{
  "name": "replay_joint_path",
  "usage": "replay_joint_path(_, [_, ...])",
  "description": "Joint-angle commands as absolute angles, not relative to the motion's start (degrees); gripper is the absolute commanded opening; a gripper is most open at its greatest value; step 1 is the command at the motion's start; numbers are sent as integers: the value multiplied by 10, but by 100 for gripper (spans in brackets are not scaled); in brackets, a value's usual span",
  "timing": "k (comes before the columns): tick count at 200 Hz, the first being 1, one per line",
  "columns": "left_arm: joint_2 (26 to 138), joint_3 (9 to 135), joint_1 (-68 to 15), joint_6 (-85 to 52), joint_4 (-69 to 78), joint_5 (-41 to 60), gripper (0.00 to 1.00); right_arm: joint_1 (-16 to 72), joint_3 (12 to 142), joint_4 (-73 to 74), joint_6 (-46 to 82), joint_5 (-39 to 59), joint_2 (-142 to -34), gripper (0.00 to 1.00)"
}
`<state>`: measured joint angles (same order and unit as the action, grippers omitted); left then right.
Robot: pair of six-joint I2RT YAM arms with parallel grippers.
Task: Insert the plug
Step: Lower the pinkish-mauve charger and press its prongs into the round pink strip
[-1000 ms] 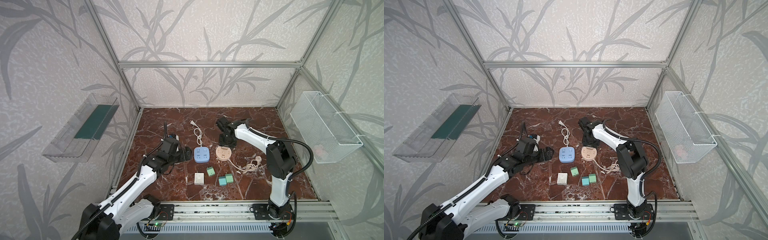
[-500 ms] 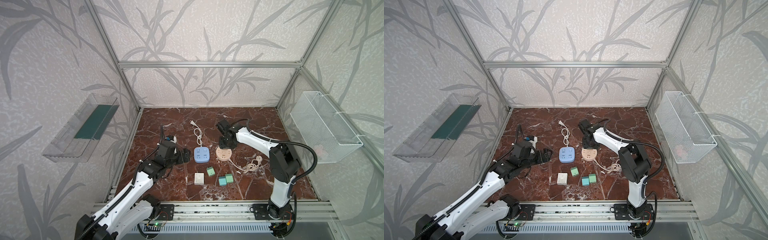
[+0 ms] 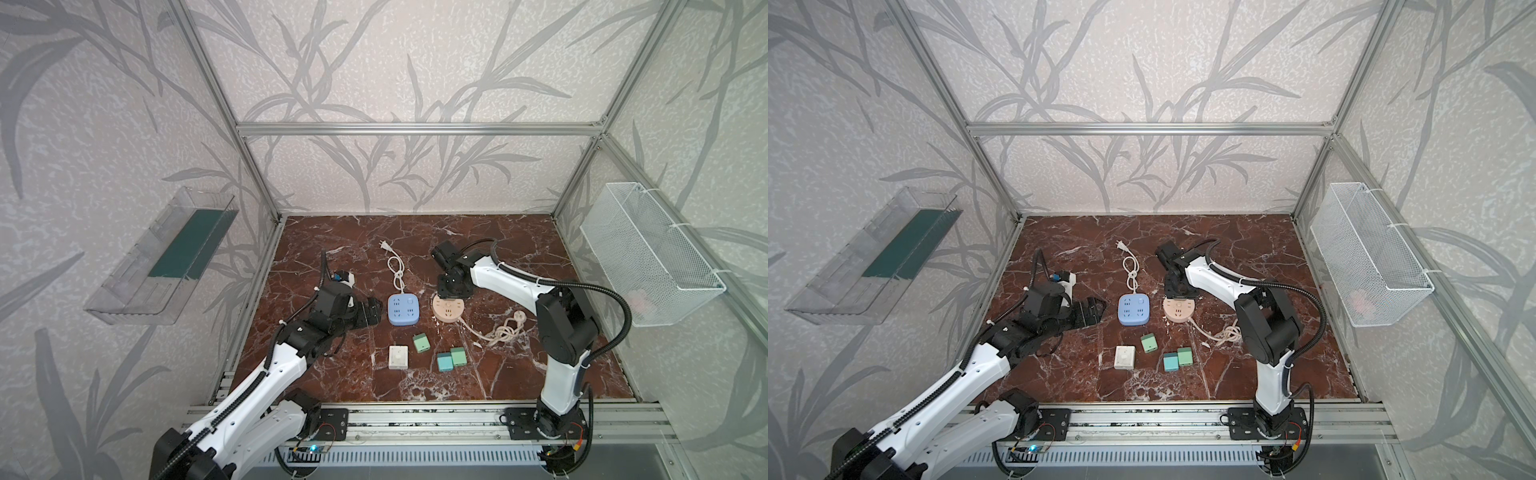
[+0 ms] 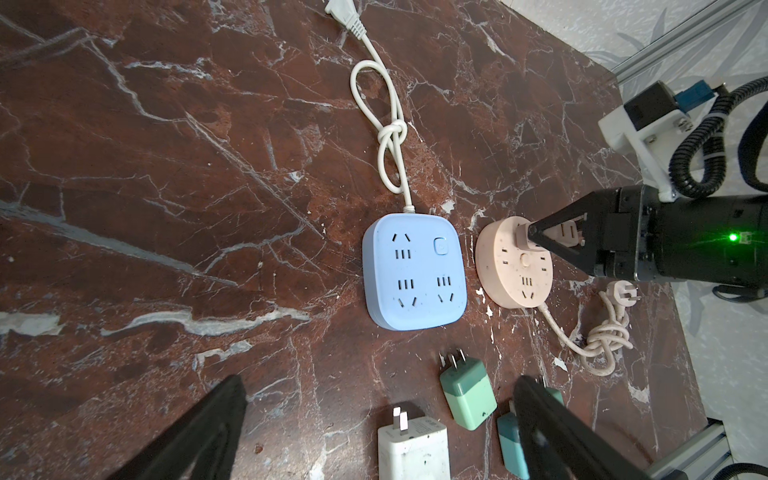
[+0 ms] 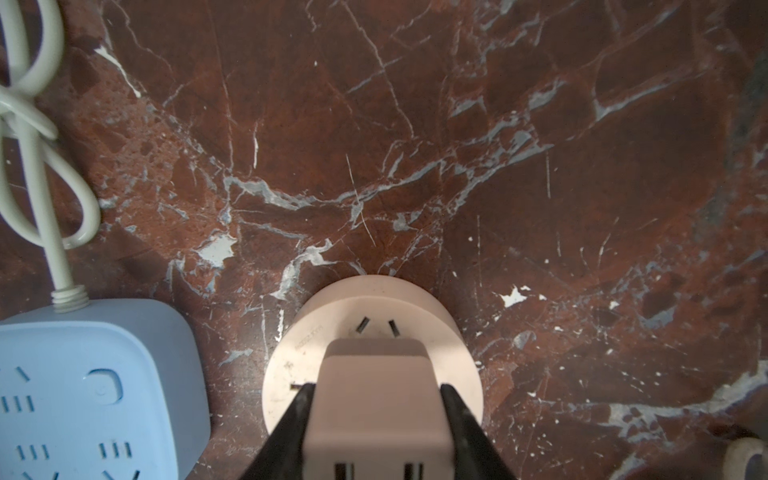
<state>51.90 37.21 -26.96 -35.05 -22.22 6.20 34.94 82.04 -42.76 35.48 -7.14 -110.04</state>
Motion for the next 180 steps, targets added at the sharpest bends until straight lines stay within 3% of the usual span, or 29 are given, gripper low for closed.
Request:
replay_joint_path(1, [514,363,-272,-345,-214,64,98,353,789,-487,341,-71,-1178,0])
replay_joint_path(107, [495,360,-271,-346,-213,82,98,381,792,-521,386,-93,-1220,0])
replay_joint_path(180, [468,353,-271,-345,-213,73,98,365,874,-513,356,-123,-1216,0])
